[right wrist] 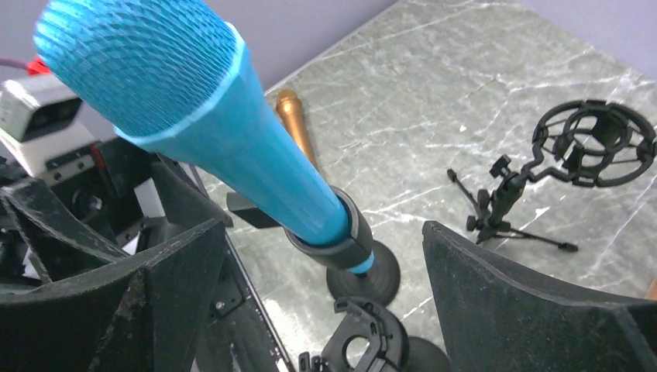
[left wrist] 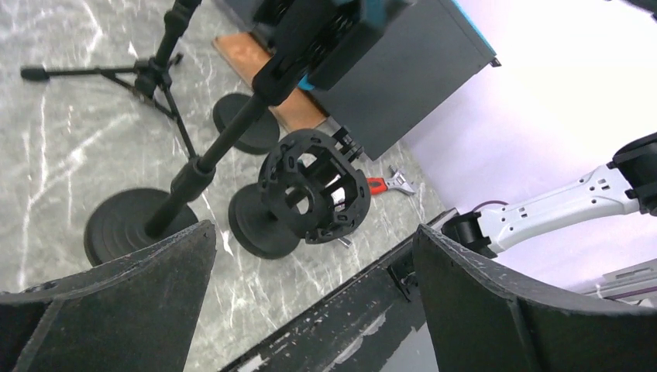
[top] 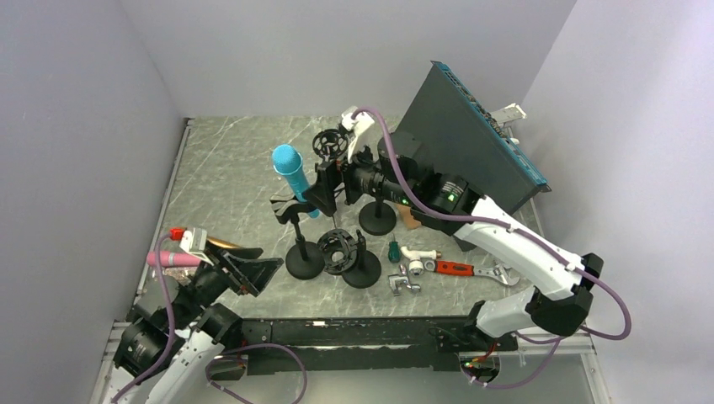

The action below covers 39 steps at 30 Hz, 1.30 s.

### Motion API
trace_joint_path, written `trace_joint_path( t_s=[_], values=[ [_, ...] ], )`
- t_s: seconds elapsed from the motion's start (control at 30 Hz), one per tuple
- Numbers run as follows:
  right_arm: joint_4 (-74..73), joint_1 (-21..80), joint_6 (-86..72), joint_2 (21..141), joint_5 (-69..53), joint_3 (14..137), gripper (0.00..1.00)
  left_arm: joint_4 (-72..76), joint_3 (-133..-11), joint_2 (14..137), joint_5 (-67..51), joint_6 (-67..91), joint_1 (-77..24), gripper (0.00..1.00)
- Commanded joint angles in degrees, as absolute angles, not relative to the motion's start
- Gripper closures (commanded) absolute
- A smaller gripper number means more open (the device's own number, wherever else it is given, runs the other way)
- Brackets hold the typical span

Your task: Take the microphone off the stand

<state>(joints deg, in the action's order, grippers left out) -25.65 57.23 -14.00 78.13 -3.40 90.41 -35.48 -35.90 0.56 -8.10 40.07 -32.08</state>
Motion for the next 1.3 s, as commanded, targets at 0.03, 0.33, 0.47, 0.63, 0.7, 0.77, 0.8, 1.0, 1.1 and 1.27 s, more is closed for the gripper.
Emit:
trace_joint_path(
  t_s=[0.03, 0.33, 0.47, 0.63, 0.7, 0.77, 0.8, 1.0, 1.1, 1.27],
  values=[
    [-21.88, 58.2, -10.73, 79.64, -3.34, 95.34, 0.0, -36.63, -34.72, -6.54, -6.9, 45.67, -32.22, 0.0],
    [-19.06, 61.21, -8.93, 84.72, 1.5, 97.58, 0.0, -35.76, -37.67, -0.63, -6.65, 42.89, -32.21, 0.01],
    [-17.66, 63.0, -4.39, 85.69, 6.11, 97.39, 0.02, -37.87, -38.97, 1.72, -5.0, 42.71, -32.18, 0.01],
    [-14.78, 63.32, -2.96, 85.38, 8.01, 95.05, 0.22, -40.21, -37.73, 0.12, -3.25, 43.39, -32.2, 0.01],
    [-13.3, 63.27, -2.66, 85.17, 7.37, 93.73, 0.34, -39.27, -37.3, -1.92, -3.18, 43.26, -32.21, 0.01],
    [-12.8, 63.26, -2.24, 85.33, 6.18, 93.35, 0.46, -36.98, -36.95, -2.27, -4.5, 42.47, -32.17, 0.01],
    [-12.75, 63.32, -1.99, 85.51, 5.4, 93.4, 0.5, -35.64, -36.72, -2.17, -5.5, 42.01, -32.22, 0.01],
    [-11.13, 63.2, -1.04, 84.82, 3.0, 91.21, 0.75, -36.54, -39.62, 3.59, -3.37, 36.57, -32.21, 0.01],
    [-10.15, 63.25, -0.65, 84.21, 3.34, 89.33, 0.78, -39.24, -44.56, 9.6, 3.24, 30.3, -32.2, 0.01],
    [-11.33, 63.21, -0.64, 84.61, 2.89, 89.3, 0.86, -35.52, -51.31, 19.66, 2.77, 17.02, -32.21, 0.01]
  ],
)
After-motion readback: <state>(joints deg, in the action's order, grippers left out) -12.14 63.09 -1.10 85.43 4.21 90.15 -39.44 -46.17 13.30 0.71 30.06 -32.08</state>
